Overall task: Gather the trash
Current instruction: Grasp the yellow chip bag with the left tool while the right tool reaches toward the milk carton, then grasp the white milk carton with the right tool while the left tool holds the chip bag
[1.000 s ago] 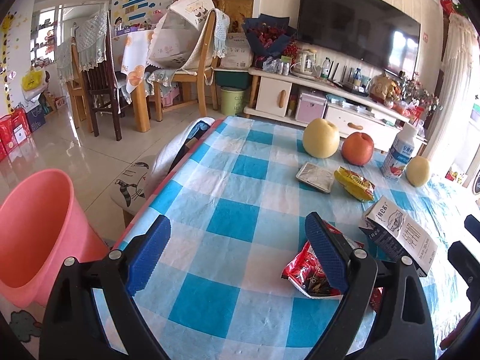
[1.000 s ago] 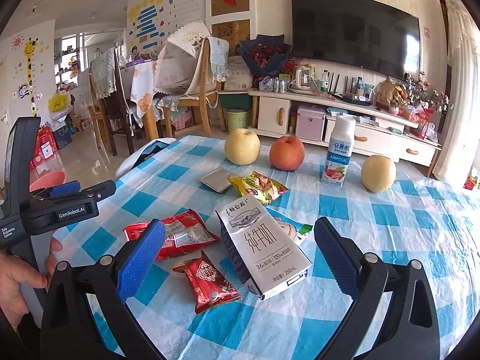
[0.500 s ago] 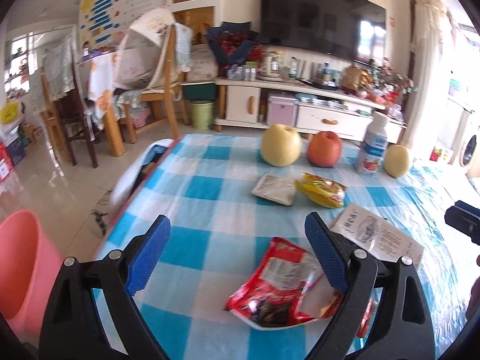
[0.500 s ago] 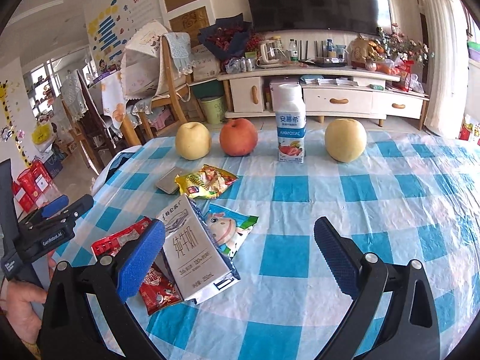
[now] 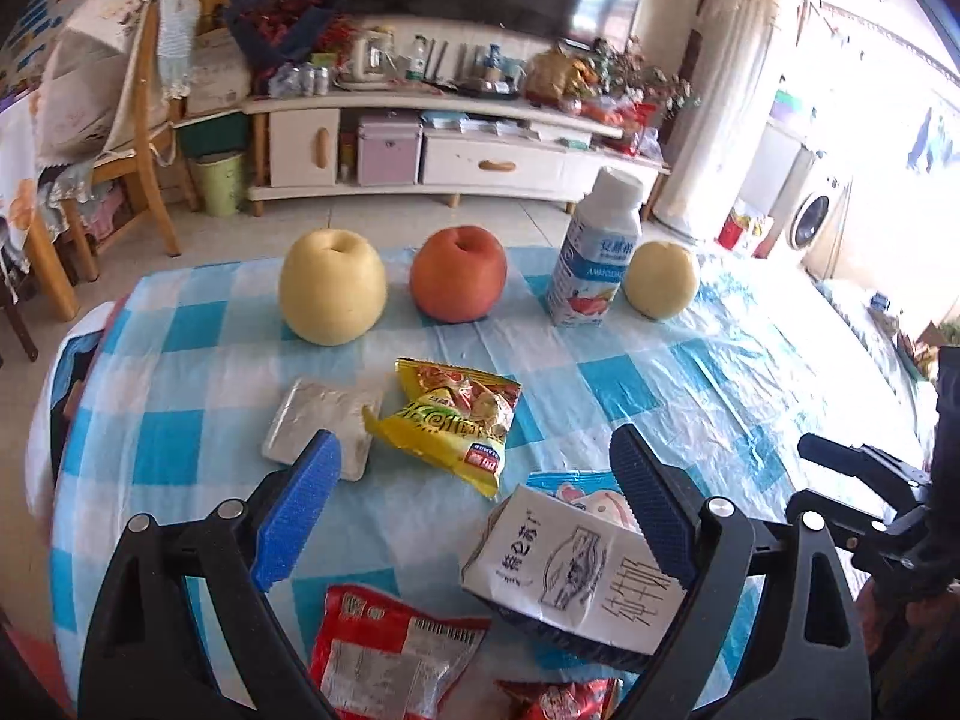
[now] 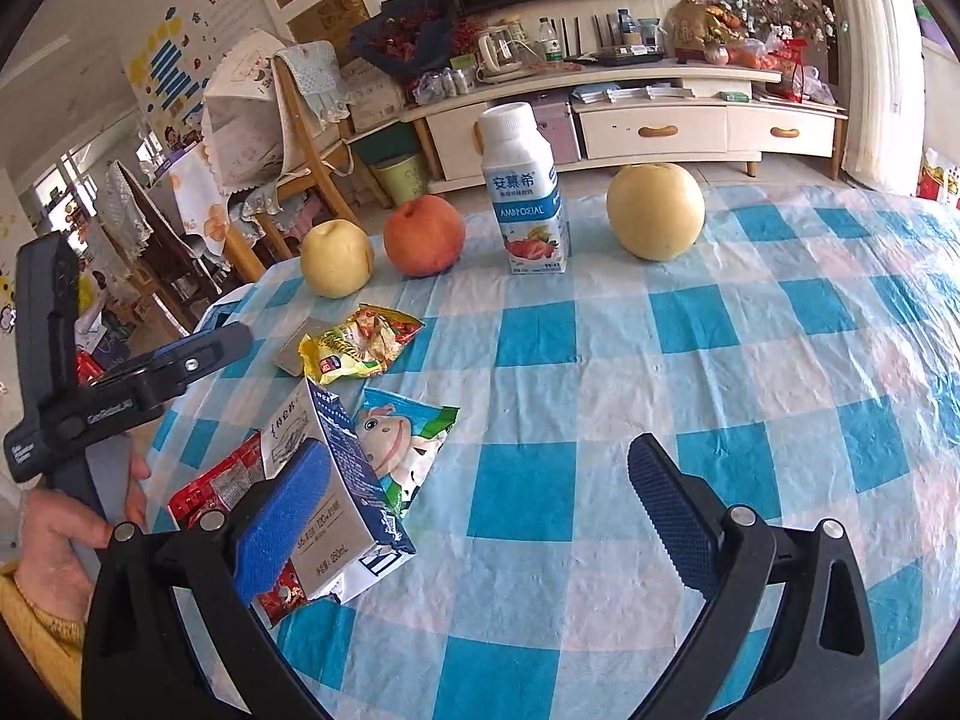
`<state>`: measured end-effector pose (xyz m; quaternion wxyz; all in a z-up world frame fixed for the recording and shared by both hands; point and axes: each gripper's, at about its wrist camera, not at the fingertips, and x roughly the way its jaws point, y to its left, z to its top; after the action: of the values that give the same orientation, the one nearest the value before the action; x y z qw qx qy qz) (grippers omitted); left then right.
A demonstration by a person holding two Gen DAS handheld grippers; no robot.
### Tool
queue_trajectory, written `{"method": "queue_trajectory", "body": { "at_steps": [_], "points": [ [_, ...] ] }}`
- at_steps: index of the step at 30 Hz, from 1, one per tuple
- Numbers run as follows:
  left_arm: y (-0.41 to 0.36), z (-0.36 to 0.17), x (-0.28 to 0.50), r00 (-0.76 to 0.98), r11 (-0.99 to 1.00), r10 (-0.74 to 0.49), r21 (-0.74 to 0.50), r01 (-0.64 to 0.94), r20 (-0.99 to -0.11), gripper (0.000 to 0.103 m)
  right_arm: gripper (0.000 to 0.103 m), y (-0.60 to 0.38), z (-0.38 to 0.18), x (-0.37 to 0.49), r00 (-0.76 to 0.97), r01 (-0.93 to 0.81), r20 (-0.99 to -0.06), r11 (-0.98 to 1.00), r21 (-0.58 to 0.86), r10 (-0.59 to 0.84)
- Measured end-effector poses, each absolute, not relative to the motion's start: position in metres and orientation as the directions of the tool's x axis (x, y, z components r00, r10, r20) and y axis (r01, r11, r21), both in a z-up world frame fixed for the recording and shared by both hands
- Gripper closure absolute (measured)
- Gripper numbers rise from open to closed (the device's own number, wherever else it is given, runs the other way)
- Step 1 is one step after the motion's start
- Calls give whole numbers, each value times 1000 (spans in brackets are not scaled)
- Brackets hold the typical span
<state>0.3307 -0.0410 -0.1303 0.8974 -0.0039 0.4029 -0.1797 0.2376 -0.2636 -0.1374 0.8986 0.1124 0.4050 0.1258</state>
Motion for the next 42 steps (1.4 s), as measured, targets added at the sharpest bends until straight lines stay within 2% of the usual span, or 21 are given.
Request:
{"method": "queue_trajectory", "body": {
  "at_steps": [5,14,17,19,23,26,32,38,42],
  "points": [
    [-70,-162,371,495,919,-283,-83,386,-821,11,5,-281,-138,241,645,-90,-696,935,342,316],
    [-87,-190,401,433,914,-212,-21,405,-876,12,5,-297,-146,247,607,-47,-702,898,438,374],
    [-87,-192,401,430,914,-203,-13,405,-880,17,5,-297,-143,245,611,-59,-696,898,437,379],
    [-88,-195,400,417,916,-210,-28,401,-884,42,5,-297,-143,246,609,-61,-693,895,443,385],
    [-93,-196,393,429,917,-213,-28,397,-878,43,5,-296,-142,245,605,-72,-691,892,446,394],
    [-98,-194,384,425,914,-224,-38,405,-877,48,5,-294,-140,243,609,-88,-691,899,428,389],
    [-105,-194,355,418,910,-271,-89,404,-867,49,5,-279,-135,237,596,-177,-705,919,351,384],
    [-100,-193,317,436,917,-327,-171,360,-839,49,5,-260,-140,226,542,-293,-725,904,312,426],
    [-90,-188,294,468,923,-354,-224,312,-810,49,5,-255,-140,216,509,-361,-704,865,349,496]
  ]
}}
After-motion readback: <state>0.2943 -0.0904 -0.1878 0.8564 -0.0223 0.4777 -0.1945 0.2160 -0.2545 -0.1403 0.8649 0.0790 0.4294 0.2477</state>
